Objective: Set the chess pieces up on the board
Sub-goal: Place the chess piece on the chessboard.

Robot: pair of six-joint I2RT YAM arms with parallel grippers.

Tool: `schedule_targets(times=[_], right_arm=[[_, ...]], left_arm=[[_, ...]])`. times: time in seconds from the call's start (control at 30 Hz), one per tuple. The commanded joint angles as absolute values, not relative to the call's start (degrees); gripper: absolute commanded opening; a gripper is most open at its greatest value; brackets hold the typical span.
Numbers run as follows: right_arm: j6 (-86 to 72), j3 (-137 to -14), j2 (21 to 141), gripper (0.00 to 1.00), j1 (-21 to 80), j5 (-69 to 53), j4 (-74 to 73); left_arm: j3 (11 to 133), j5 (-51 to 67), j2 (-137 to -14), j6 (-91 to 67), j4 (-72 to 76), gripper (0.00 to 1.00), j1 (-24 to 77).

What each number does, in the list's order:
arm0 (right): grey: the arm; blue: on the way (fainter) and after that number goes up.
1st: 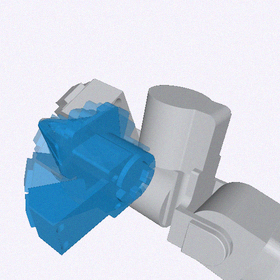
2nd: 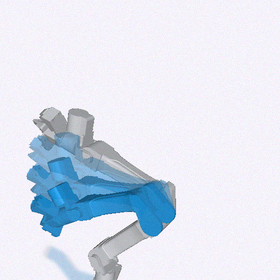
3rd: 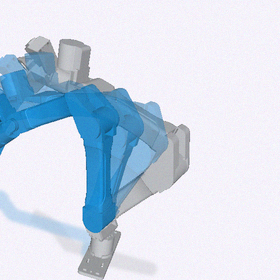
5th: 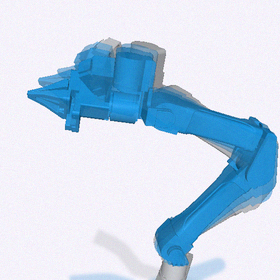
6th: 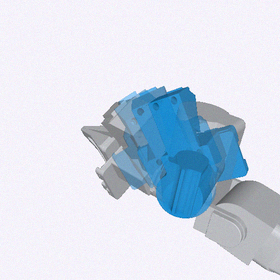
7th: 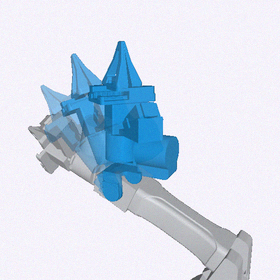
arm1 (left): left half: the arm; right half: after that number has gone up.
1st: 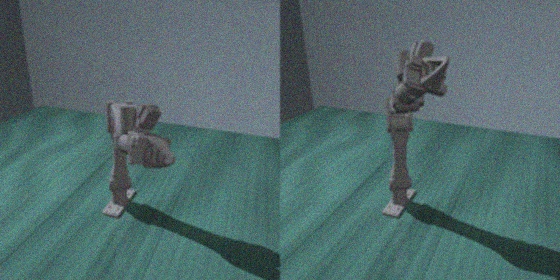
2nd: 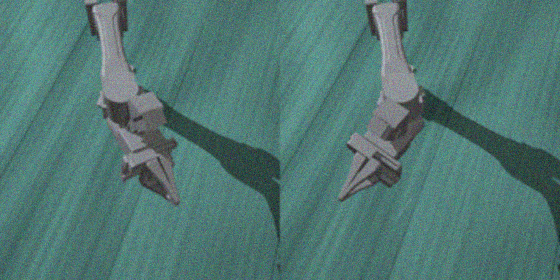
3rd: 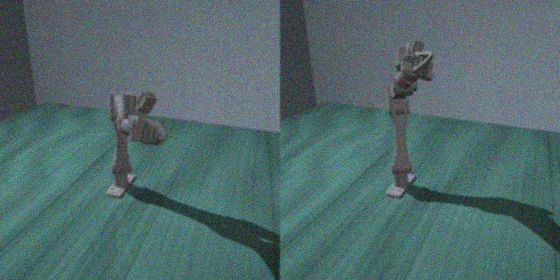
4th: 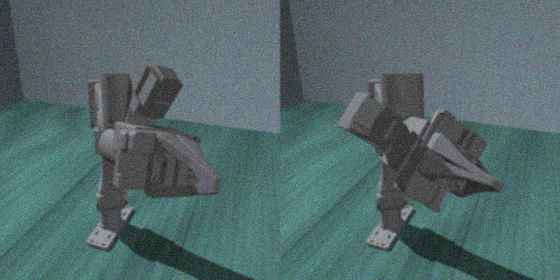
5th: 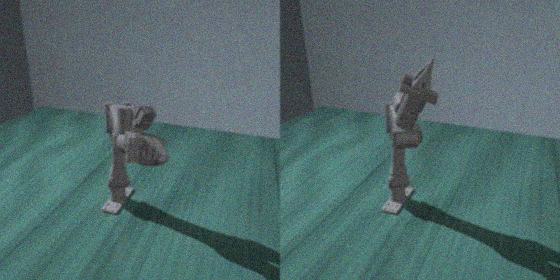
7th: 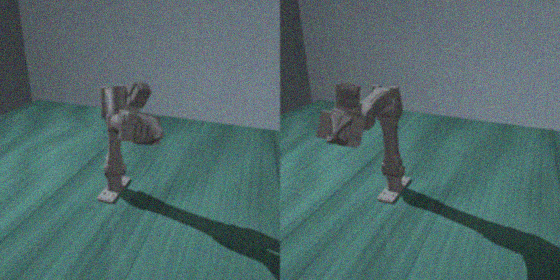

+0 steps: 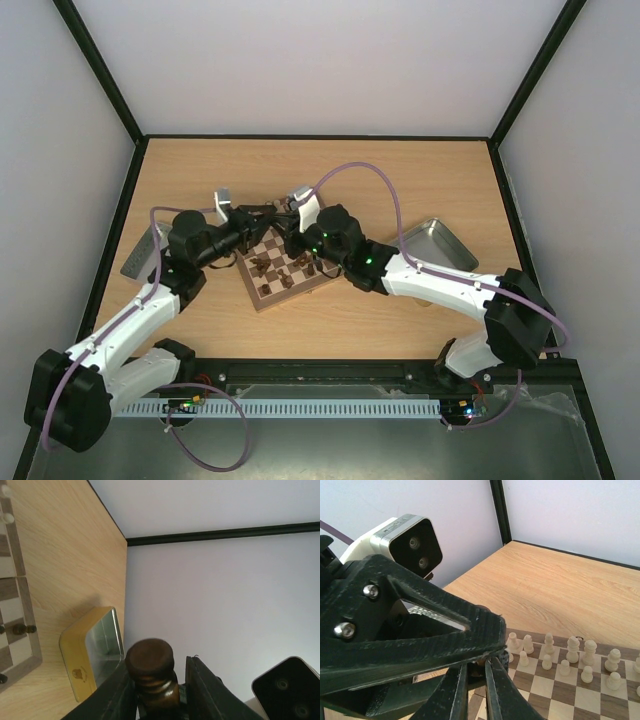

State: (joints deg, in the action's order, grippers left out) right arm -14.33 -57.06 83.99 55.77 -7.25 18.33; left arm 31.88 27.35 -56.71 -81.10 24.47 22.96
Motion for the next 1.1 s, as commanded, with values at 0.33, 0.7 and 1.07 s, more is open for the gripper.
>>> schedule_targets(times=[0.33, 0.7, 1.07], right_arm=[[-15.0, -54.5, 79.6, 0.09, 55.4, -7.6, 20.7], [-15.7, -54.1, 79.3, 0.09, 55.4, -9.7, 21.4], [-16.1, -54.0, 79.9, 0.09, 55.4, -11.7, 22.1]], left_arm=[[33.9, 32.3, -53.7, -77.9, 22.1, 0.33, 20.1], [33.8, 33.4, -54.0, -77.5, 21.9, 0.27, 19.2], [33.7, 32.3, -54.2, -77.9, 21.7, 0.19, 19.2]])
